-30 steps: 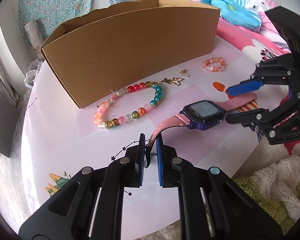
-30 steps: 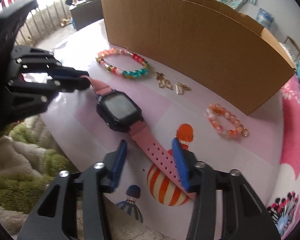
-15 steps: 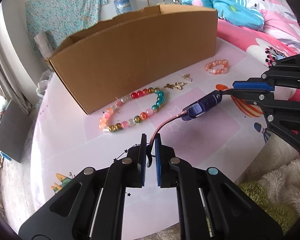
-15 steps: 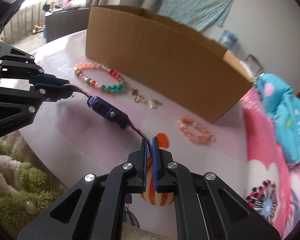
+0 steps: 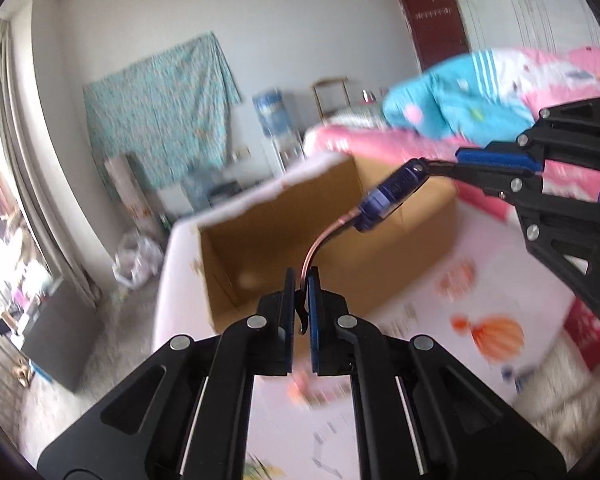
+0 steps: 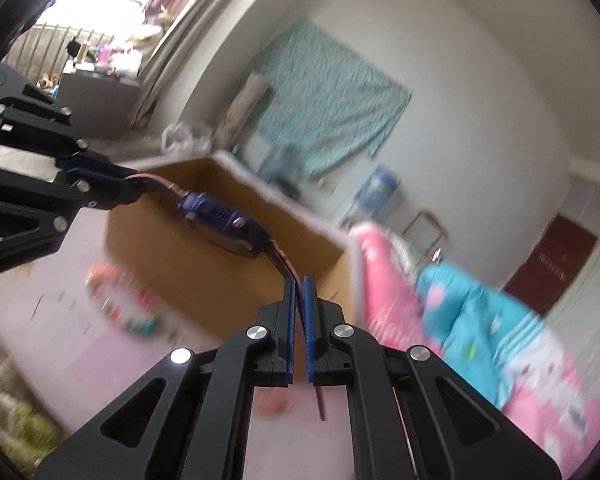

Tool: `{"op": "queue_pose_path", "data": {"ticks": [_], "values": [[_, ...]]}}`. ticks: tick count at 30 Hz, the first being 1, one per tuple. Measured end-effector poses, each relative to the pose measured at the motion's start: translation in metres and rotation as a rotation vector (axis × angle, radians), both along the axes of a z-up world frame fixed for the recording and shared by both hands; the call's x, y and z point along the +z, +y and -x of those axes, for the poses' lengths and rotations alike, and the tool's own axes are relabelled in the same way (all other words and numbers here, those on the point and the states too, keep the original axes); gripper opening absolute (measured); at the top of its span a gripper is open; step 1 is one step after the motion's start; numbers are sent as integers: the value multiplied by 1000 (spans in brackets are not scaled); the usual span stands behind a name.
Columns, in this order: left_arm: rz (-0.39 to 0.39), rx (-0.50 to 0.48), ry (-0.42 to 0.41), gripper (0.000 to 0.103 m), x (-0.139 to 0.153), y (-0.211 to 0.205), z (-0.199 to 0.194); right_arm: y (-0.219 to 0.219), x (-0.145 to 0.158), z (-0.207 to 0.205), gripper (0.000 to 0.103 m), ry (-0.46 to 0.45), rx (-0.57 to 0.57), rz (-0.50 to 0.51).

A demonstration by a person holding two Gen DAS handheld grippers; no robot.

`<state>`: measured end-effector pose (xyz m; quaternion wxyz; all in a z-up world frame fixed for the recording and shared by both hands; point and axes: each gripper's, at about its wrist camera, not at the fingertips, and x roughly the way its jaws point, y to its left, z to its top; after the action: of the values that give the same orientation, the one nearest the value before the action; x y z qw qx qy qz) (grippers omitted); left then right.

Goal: Organize jewelry
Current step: 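Lift the watch over the box with the left gripper while the right gripper releases it, then lower the watch into the box and open the left gripper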

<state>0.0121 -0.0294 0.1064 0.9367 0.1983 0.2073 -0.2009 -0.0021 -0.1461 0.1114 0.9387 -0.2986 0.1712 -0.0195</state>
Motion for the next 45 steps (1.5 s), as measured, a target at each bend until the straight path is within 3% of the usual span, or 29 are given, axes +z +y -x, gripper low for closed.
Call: {"op": "queue_pose_path", "data": {"ticks": [3,6,9,10,14,19,23,25,27,34,36,39,45], "values": [[39,-13,-3,5,33,-1,-42,-9,26,-37,3,22,62,-44],[54,-38,109,5,42,-5,-91,-24,39,-83,3,125,112,-116],[20,-23,259,5,26,-10,-141,-40,41,-139,2,281,154,-200],[15,-18,298,5,19,-9,-153,-46,38,-165,2,361,162,-230],[-1,3,504,5,-21,-11,-205,-64,16,-227,2,536,145,-288],[-34,19,526,5,-29,-11,-223,-66,-4,-254,2,690,197,-376],[-94,33,522,5,-29,-13,-231,-64,-10,-258,7,729,221,-420],[-98,35,527,5,-27,-12,-236,-61,-13,-257,19,778,253,-472],[-98,36,531,5,-25,-11,-239,-58,-15,-254,50,816,288,-505],[-87,45,573,5,-22,0,-243,-14,-41,-255,51,990,361,-585],[-64,45,591,5,-21,5,-244,-5,-47,-259,51,1006,354,-584],[41,25,641,5,-11,16,-247,9,-53,-265,51,1014,346,-578],[184,-33,628,5,28,27,-235,20,-35,-260,44,855,368,-582]]}}
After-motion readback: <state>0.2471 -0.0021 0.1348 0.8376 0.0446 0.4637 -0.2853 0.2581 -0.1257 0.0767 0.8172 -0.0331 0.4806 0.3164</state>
